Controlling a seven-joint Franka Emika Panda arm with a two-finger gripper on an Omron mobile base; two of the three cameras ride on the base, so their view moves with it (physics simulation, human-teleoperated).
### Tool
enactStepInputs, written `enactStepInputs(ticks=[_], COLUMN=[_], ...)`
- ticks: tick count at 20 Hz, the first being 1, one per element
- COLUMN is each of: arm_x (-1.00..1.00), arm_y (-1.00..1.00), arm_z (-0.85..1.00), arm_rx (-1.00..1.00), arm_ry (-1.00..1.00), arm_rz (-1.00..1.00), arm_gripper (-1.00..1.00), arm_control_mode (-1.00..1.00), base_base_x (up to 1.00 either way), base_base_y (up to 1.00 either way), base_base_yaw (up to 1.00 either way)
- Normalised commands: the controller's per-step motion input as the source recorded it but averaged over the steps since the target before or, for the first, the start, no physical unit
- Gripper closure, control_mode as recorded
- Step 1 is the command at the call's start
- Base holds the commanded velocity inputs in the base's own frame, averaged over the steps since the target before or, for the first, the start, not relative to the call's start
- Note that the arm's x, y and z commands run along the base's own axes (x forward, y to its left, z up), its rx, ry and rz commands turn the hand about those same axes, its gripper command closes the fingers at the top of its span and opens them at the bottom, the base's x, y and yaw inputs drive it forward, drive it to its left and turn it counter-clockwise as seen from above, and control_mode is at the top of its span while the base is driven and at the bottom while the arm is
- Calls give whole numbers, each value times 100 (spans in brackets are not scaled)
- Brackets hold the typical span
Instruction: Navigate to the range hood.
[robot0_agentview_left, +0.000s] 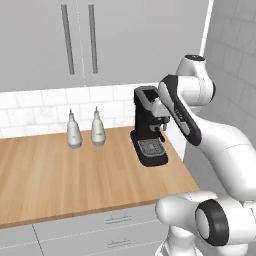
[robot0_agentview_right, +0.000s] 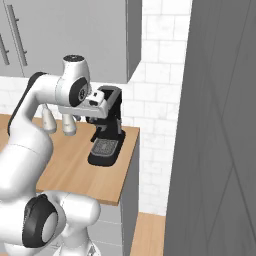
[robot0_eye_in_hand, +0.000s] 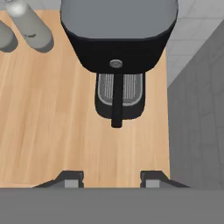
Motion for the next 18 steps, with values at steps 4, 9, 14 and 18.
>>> enactStepInputs(ticks=[4, 9, 14, 18], arm_x=[-29, -54, -46, -46], arm_y=[-2, 0, 1, 0], arm_z=[-4, -37, -51, -48], arm_rx=[0, 0, 0, 0], arm_ry=[0, 0, 0, 0], arm_rz=[0, 0, 0, 0], arm_gripper=[-100, -100, -100, -100], arm_control_mode=[-100, -100, -100, -100], base_base_x=[0, 0, 0, 0], base_base_y=[0, 0, 0, 0], base_base_yaw=[0, 0, 0, 0])
